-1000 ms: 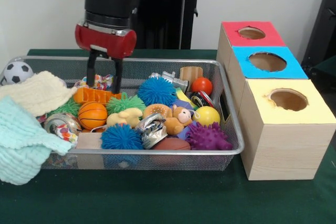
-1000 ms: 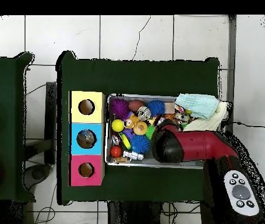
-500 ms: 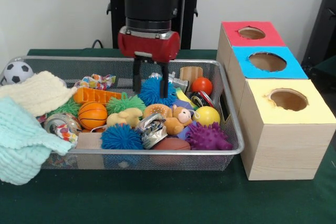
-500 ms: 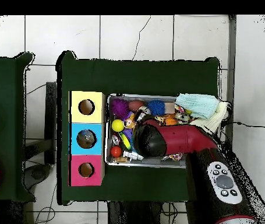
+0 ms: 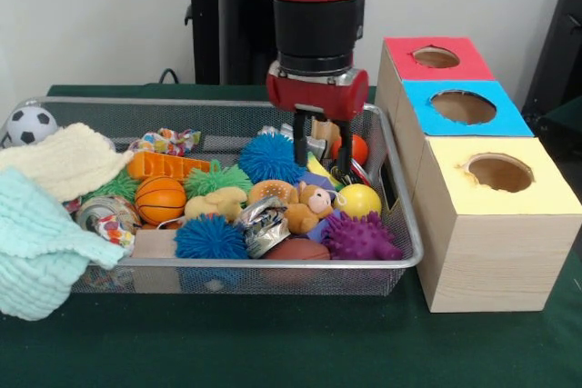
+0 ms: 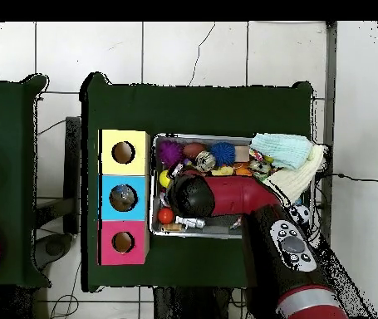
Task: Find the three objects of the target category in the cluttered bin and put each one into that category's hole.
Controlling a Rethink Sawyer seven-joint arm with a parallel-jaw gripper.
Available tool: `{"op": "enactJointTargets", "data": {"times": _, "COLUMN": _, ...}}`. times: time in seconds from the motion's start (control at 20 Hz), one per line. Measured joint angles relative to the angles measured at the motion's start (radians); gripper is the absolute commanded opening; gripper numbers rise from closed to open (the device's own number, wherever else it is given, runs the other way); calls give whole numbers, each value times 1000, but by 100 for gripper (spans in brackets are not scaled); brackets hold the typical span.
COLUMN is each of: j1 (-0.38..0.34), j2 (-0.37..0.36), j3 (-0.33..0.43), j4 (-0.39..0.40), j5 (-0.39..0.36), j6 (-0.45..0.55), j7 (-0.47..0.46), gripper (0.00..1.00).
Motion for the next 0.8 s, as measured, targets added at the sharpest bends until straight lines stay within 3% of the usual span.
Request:
{"op": "enactJointTargets", "data": {"times": 0.25, "j1": 17, "j2": 86, "j3": -5, "j4": -1, "j5": 27, "j6": 5, "j7": 0, "gripper": 100}}
{"op": "enactJointTargets", "data": {"times": 0.45, "j1": 45, "j2": 180, "j3": -51, "j4": -40, "j5": 32, "j6": -1, "j7": 0, "gripper": 100}}
{"op": "enactJointTargets", "data": {"times": 0.6, "j1": 74, "j2": 176, "j3": -85, "j4": -72, "j5": 41, "j6": -1, "j7": 0, "gripper": 100}}
{"op": "enactJointTargets", "data": {"times": 0.8, "j1": 179, "j2": 218, "j3": -215, "j4": -184, "j5": 43, "j6": -46, "j7": 5, "gripper": 100}}
